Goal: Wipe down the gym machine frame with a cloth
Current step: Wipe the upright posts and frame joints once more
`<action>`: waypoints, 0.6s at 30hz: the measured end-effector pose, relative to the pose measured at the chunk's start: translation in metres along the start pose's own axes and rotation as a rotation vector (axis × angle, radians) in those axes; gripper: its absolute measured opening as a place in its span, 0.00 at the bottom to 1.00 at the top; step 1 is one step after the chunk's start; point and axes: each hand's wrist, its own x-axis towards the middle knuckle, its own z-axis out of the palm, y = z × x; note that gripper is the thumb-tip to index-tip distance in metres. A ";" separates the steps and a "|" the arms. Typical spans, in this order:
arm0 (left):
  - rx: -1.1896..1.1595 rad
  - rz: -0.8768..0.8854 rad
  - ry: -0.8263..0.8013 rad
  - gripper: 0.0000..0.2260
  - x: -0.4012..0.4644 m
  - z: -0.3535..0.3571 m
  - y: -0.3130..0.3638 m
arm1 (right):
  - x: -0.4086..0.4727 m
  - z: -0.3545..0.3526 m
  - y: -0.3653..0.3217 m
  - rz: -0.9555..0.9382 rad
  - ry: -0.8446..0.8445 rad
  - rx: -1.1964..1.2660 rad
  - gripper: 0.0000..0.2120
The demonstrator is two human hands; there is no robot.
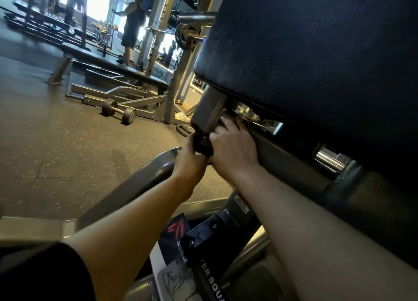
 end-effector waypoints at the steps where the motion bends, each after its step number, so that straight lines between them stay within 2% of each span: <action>1: -0.011 -0.027 0.013 0.22 -0.009 0.000 -0.005 | -0.017 0.006 -0.005 -0.004 0.025 -0.006 0.16; 3: -0.014 -0.051 -0.036 0.18 -0.026 0.005 -0.008 | -0.054 0.021 -0.006 0.037 0.100 -0.045 0.20; 6: -0.006 -0.015 -0.161 0.19 -0.043 0.013 -0.009 | -0.080 0.031 -0.004 0.154 0.246 -0.027 0.27; 10: 0.083 0.074 -0.098 0.21 -0.056 0.021 -0.017 | -0.092 0.030 -0.021 0.274 0.321 0.101 0.27; 13: 0.193 0.089 -0.073 0.17 -0.074 0.024 -0.039 | -0.129 0.047 -0.032 0.378 0.351 0.233 0.27; 14: 0.254 0.079 -0.094 0.16 -0.083 0.022 -0.049 | -0.148 0.058 -0.036 0.432 0.291 0.277 0.26; 15: 0.325 0.063 -0.127 0.17 -0.091 0.020 -0.061 | -0.165 0.070 -0.040 0.514 0.162 0.355 0.24; 17: 0.509 0.026 -0.202 0.22 -0.108 0.017 -0.090 | -0.201 0.099 -0.050 0.780 -0.165 0.656 0.12; 18: 0.636 0.023 -0.229 0.25 -0.114 0.017 -0.102 | -0.215 0.111 -0.051 0.899 -0.254 0.796 0.07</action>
